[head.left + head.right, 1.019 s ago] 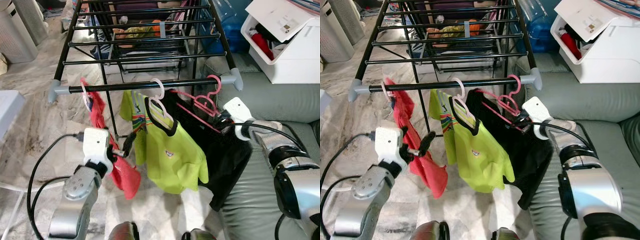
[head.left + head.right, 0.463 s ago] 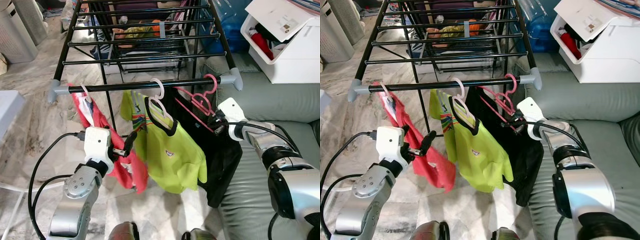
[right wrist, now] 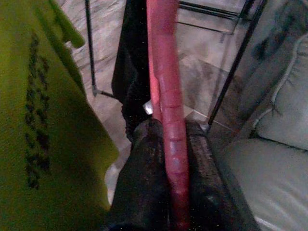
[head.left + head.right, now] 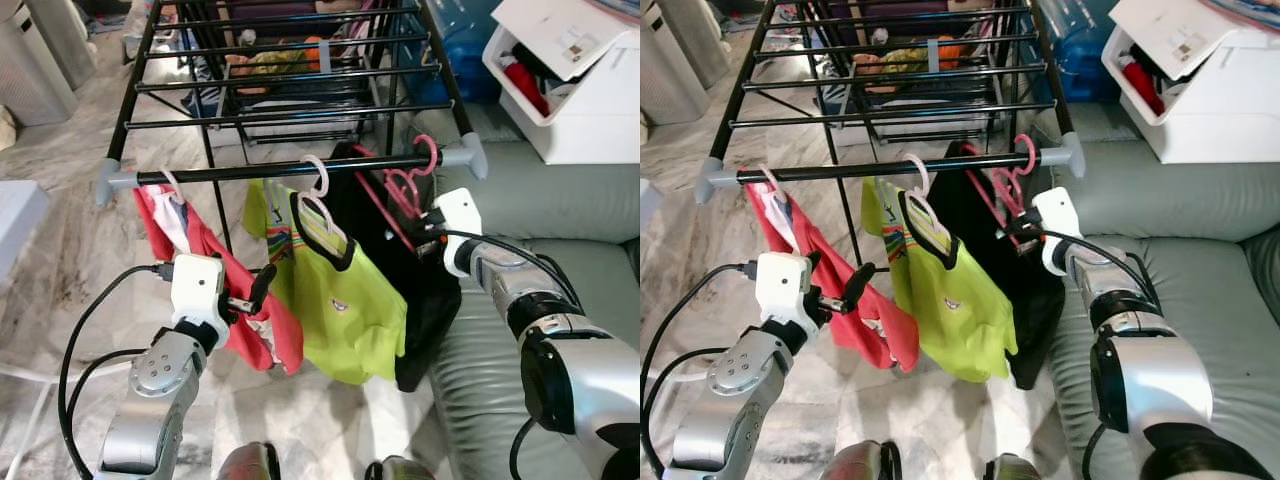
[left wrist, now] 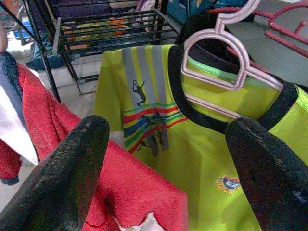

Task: Hang hanger

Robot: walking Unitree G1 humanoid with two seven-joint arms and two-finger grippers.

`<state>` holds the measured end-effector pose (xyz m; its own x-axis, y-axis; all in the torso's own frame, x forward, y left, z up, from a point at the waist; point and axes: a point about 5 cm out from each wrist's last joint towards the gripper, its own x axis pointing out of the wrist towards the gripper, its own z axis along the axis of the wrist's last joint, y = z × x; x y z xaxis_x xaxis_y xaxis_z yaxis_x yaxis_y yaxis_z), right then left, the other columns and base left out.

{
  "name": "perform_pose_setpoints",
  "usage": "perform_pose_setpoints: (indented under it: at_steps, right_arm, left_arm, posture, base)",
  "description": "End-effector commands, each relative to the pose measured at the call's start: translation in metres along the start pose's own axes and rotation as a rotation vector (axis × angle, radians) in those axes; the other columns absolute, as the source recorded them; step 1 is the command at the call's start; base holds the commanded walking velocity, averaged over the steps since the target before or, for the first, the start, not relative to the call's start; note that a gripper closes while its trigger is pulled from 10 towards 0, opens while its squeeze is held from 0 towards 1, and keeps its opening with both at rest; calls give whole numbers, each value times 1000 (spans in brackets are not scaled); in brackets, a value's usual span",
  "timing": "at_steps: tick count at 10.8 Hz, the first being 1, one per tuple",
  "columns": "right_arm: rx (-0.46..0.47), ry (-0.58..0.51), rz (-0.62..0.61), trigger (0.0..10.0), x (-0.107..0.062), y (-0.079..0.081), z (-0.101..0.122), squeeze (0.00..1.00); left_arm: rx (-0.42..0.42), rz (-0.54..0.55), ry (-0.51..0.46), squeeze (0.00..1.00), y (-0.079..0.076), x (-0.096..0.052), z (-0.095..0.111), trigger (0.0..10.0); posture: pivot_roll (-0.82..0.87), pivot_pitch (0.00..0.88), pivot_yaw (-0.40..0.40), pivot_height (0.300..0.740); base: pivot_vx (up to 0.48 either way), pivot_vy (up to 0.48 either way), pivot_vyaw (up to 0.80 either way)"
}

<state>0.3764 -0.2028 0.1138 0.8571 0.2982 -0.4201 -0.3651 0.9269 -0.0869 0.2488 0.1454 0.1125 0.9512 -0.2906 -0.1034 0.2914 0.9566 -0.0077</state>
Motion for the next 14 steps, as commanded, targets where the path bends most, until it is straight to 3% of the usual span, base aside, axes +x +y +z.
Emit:
perform_pose_setpoints:
  at_steps: [1,2,3,4,5,6,13,14]
  right_arm:
    - [19,-41,-33,10000,0,-4,16,1000]
    - [21,-40,-37,10000,0,-5,15,835]
    - [23,-36,-35,10000,0,-5,15,0]
    - [23,-31,-33,10000,0,-5,13,0]
    - [36,-33,-29,7294,0,-4,13,0]
    - [41,-36,-22,0,0,-4,15,0]
    - [13,10,28,0,-1,-6,20,0]
    - [52,-69,-21,0,-1,-8,29,0]
  left_arm:
    - [13,-4,21,0,1,-1,-3,10000]
    - [12,-8,23,0,1,-1,-3,10000]
    - [12,-10,25,0,0,-1,-3,10000]
    - [12,-13,27,0,0,-2,-3,10000]
    - [13,-14,28,0,0,-2,-3,10000]
    - [16,-16,30,0,0,-2,-3,10000]
    - [18,-24,38,0,-1,0,-5,10000]
    - [17,-13,40,0,0,1,-6,10000]
  posture:
    - [51,112,61,740]
    - [50,113,63,740]
    - [50,113,64,740]
    - [51,114,65,740]
    - [51,114,66,740]
    - [51,114,66,740]
    - [49,104,58,740]
    - [43,96,49,740]
  base:
    - [0,0,0]
    - [0,0,0]
    - [0,0,0]
    - [0,0,0]
    - [0,0,0]
    - [0,0,0]
    - [0,0,0]
    - [0,0,0]
